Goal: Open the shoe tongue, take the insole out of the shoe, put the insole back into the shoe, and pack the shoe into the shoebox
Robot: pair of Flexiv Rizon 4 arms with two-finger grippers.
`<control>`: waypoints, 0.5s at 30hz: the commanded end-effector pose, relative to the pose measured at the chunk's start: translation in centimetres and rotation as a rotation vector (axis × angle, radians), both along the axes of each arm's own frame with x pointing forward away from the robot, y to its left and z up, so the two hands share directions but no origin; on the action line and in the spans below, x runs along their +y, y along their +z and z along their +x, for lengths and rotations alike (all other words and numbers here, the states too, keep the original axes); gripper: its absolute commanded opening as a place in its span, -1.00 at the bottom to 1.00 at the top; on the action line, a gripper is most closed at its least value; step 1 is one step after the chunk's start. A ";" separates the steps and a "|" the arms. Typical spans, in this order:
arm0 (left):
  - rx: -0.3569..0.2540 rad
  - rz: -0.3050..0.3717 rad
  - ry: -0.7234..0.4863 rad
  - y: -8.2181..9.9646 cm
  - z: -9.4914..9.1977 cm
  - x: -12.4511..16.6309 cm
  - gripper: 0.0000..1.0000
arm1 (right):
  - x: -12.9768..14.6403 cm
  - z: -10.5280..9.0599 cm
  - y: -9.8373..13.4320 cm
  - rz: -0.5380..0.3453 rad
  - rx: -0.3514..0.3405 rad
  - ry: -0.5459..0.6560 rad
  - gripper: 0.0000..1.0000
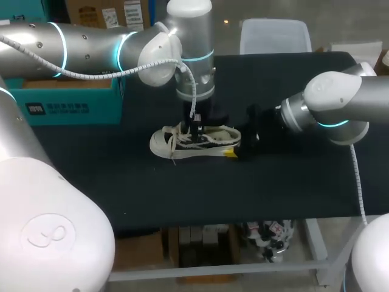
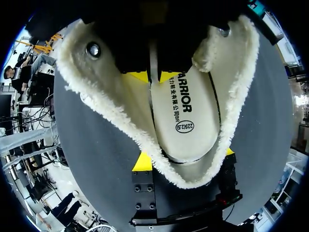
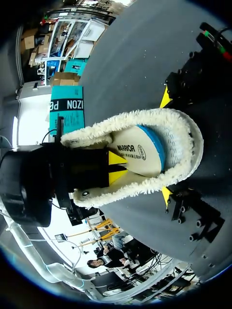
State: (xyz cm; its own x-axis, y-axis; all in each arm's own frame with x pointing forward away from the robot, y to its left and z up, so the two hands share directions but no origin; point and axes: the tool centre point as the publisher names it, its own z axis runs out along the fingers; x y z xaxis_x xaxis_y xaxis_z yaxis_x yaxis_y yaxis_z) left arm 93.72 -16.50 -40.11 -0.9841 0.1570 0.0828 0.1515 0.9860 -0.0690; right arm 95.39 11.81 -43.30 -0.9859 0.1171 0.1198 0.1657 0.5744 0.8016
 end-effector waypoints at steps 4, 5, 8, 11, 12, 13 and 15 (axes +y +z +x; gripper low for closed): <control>-0.003 0.005 0.008 -6.4 1.0 0.0 -0.45 | -0.3 0.0 -0.8 0.004 0.004 0.004 -1.00; -0.004 0.007 0.009 -6.6 1.2 0.0 -0.45 | -0.3 0.0 -0.8 0.004 0.004 0.004 -1.00; -0.017 0.010 0.017 -7.3 1.7 -0.1 -0.47 | -0.3 0.0 -0.8 0.004 0.004 0.004 -1.00; -0.049 0.016 0.026 -7.8 2.0 -0.1 -0.45 | -0.3 0.0 -0.8 0.004 0.004 0.004 -1.00; -0.056 0.017 0.026 -8.0 2.1 -0.1 -0.44 | -0.3 0.0 -0.8 0.004 0.004 0.004 -1.00; -0.056 0.015 0.026 -8.2 2.1 -0.1 -0.44 | -0.3 0.0 -0.8 0.004 0.004 0.004 -1.00; -0.085 0.015 0.032 -8.5 2.3 -0.2 -0.41 | -0.3 0.0 -0.8 0.004 0.004 0.004 -1.00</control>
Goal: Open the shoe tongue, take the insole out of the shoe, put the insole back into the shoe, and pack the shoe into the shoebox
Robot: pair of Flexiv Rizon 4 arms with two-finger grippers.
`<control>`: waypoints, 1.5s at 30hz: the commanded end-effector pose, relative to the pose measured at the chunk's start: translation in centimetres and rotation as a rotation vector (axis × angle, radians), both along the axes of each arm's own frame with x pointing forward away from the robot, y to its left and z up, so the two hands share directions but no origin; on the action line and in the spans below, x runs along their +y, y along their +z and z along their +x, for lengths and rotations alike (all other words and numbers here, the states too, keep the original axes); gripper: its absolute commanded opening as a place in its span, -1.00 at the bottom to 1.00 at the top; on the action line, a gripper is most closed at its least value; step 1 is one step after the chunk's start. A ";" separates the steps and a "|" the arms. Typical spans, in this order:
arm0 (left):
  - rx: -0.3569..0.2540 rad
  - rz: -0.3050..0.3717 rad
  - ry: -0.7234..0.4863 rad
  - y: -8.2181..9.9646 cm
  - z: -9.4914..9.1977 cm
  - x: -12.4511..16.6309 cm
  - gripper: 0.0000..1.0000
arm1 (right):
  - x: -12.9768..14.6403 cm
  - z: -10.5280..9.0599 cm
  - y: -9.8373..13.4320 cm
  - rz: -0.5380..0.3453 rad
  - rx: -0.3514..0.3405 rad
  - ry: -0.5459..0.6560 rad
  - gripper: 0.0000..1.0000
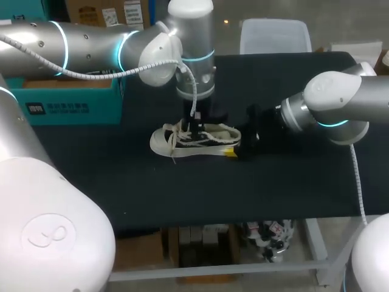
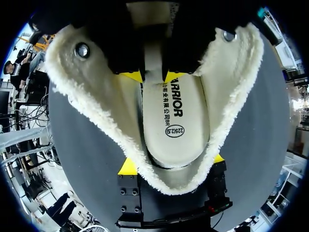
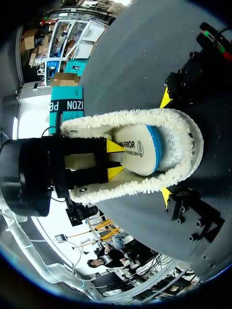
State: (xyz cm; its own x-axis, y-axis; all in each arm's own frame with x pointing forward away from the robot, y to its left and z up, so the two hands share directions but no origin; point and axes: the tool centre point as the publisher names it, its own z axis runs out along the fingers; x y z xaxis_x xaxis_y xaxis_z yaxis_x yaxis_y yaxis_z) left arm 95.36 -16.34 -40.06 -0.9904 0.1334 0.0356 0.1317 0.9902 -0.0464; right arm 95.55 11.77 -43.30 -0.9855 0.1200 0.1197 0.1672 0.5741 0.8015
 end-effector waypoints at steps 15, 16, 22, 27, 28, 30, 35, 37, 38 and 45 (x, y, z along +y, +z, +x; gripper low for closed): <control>-0.147 0.028 0.003 -10.3 2.4 -0.1 -0.40 | -0.3 -0.1 -0.8 0.004 0.004 0.007 -1.00; -0.157 0.028 0.002 -10.4 2.6 -0.1 -0.40 | -0.3 -0.1 -0.8 0.004 0.004 0.007 -1.00; -0.189 0.032 0.000 -11.3 3.5 -0.1 -0.43 | -0.3 -0.1 -0.8 0.004 0.004 0.007 -1.00; -0.233 0.032 -0.006 -11.6 4.2 -0.2 -0.58 | -0.3 -0.1 -0.8 0.004 0.004 0.007 -1.00; -0.242 0.032 -0.007 -11.6 4.4 -0.2 -0.59 | -0.3 -0.1 -0.8 0.004 0.004 0.007 -1.00; -0.246 0.025 -0.008 -11.6 5.0 -0.2 -0.62 | -0.3 -0.1 -0.8 0.004 0.004 0.007 -1.00; -0.260 0.016 -0.005 -11.6 6.0 -0.2 -0.69 | -0.3 -0.1 -0.8 0.004 0.004 0.007 -1.00; -0.263 0.013 -0.004 -11.7 6.4 -0.2 -0.72 | -0.3 -0.1 -0.8 0.004 0.004 0.007 -1.00; -0.264 0.011 -0.003 -11.7 6.5 -0.2 -0.74 | -0.3 -0.1 -0.8 0.004 0.004 0.007 -1.00; -0.275 -0.009 -0.003 -11.4 7.0 -0.3 -1.00 | -0.3 -0.1 -0.8 0.004 0.004 0.007 -1.00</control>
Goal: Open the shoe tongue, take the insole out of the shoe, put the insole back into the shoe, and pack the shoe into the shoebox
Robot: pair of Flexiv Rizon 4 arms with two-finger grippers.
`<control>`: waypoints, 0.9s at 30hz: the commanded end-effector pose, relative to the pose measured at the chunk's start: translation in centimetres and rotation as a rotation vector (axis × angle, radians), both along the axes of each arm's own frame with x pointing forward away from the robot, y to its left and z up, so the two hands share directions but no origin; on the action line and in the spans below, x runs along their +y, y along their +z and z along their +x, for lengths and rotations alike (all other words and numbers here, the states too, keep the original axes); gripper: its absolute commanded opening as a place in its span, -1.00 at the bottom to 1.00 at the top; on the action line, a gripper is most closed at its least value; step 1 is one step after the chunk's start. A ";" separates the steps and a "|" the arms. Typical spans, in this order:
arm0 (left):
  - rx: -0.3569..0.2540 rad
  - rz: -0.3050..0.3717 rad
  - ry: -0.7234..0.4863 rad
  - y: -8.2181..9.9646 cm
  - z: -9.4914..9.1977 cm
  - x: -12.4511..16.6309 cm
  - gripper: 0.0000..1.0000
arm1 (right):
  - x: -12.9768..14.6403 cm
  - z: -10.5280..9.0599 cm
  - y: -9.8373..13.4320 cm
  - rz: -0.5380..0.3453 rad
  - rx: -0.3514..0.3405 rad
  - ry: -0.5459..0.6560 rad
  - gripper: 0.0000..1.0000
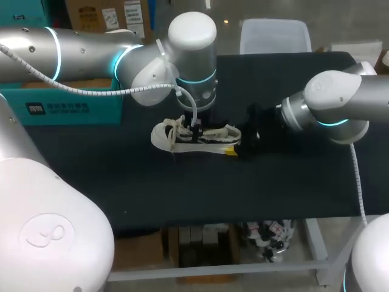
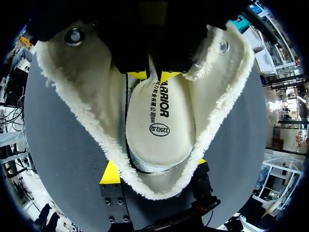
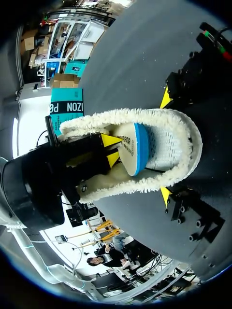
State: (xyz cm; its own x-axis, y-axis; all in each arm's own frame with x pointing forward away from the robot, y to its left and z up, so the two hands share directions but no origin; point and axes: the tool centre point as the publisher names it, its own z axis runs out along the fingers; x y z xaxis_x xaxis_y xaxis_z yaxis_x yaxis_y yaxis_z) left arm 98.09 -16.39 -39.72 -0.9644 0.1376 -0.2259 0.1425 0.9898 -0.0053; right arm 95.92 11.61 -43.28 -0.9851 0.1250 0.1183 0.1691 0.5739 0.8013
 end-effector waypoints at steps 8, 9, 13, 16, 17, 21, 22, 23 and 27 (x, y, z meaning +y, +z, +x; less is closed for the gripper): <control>-0.037 -0.048 -0.012 -9.1 4.1 -0.9 -1.00 | -0.1 -0.5 -0.8 0.005 0.006 0.012 -1.00; -0.042 -0.057 -0.015 -8.5 3.9 -1.0 -1.00 | -0.1 -0.5 -0.8 0.005 0.006 0.012 -1.00; -0.058 -0.085 -0.024 -6.5 3.3 -1.5 -1.00 | -0.1 -0.5 -0.8 0.005 0.006 0.012 -1.00; -0.062 -0.105 -0.029 -5.2 3.0 -1.8 -1.00 | -0.1 -0.5 -0.8 0.005 0.006 0.012 -1.00; -0.064 -0.108 -0.030 -4.7 2.8 -2.0 -1.00 | -0.1 -0.5 -0.8 0.005 0.006 0.012 -1.00; -0.059 -0.127 -0.038 -3.1 2.4 -2.6 -1.00 | -0.1 -0.5 -0.8 0.005 0.006 0.012 -1.00; -0.062 -0.128 -0.036 -2.9 2.4 -2.8 -1.00 | -0.1 -0.5 -0.8 0.005 0.006 0.012 -1.00; -0.058 -0.133 -0.031 -2.6 2.4 -3.0 -1.00 | -0.1 -0.5 -0.8 0.005 0.006 0.012 -1.00; -0.032 -0.151 -0.023 -1.8 2.7 -3.8 -1.00 | -0.1 -0.5 -0.8 0.005 0.006 0.012 -1.00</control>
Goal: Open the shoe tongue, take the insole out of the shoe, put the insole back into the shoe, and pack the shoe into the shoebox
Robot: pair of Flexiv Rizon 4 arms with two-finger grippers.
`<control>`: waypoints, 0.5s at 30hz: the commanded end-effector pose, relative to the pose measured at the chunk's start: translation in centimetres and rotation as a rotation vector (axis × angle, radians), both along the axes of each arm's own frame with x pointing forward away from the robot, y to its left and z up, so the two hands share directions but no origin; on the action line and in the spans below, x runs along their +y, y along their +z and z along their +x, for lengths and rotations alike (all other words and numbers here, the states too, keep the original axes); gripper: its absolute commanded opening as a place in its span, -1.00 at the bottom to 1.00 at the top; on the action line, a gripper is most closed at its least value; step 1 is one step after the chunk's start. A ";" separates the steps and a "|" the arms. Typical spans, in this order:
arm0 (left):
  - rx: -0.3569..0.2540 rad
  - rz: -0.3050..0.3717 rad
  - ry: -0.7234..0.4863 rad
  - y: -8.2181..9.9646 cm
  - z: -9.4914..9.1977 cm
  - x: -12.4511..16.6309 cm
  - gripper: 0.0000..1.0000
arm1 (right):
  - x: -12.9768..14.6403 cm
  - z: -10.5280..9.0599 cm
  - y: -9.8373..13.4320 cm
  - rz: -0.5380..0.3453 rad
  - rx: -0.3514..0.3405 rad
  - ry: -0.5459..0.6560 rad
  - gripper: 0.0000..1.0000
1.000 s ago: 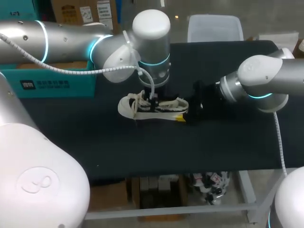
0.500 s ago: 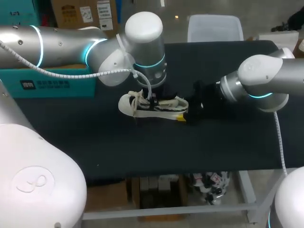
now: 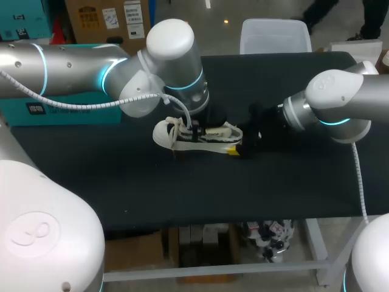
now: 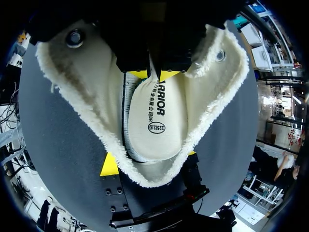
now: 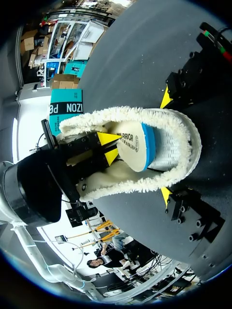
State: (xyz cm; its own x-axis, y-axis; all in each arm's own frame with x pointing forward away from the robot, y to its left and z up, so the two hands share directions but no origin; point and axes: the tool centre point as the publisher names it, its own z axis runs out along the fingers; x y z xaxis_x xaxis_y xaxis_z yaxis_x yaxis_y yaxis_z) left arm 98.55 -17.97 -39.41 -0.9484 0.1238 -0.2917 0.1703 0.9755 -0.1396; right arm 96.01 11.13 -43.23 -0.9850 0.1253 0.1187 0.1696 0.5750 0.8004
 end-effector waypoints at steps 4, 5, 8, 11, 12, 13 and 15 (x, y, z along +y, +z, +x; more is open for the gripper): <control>0.037 -0.017 0.007 -1.7 2.4 -3.0 -1.00 | 0.4 -0.6 -0.9 0.006 0.005 0.012 -1.00; 0.037 -0.017 0.008 -1.5 2.4 -3.1 -1.00 | 0.4 -0.6 -0.9 0.006 0.005 0.012 -1.00; 0.040 -0.019 0.015 -1.2 2.2 -3.5 -1.00 | 0.4 -0.6 -0.9 0.006 0.005 0.012 -1.00; 0.048 -0.028 0.019 -0.6 2.1 -3.8 -1.00 | 0.4 -0.6 -0.9 0.006 0.005 0.012 -1.00; 0.050 -0.034 0.019 -0.3 2.1 -4.0 -1.00 | 0.4 -0.6 -0.9 0.006 0.005 0.012 -1.00; 0.052 -0.037 0.019 -0.1 2.2 -4.1 -1.00 | 0.4 -0.6 -0.9 0.006 0.005 0.012 -1.00; 0.059 -0.049 0.024 0.4 2.3 -4.3 -1.00 | 0.4 -0.6 -0.9 0.006 0.005 0.012 -1.00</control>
State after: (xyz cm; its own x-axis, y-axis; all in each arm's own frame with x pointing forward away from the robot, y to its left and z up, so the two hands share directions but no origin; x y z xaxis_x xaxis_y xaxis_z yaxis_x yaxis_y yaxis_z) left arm 99.15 -19.70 -38.88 -0.9645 0.0898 -0.2483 0.1390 0.9722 -0.1883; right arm 96.13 10.56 -43.15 -0.9848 0.1260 0.1196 0.1707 0.5748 0.8003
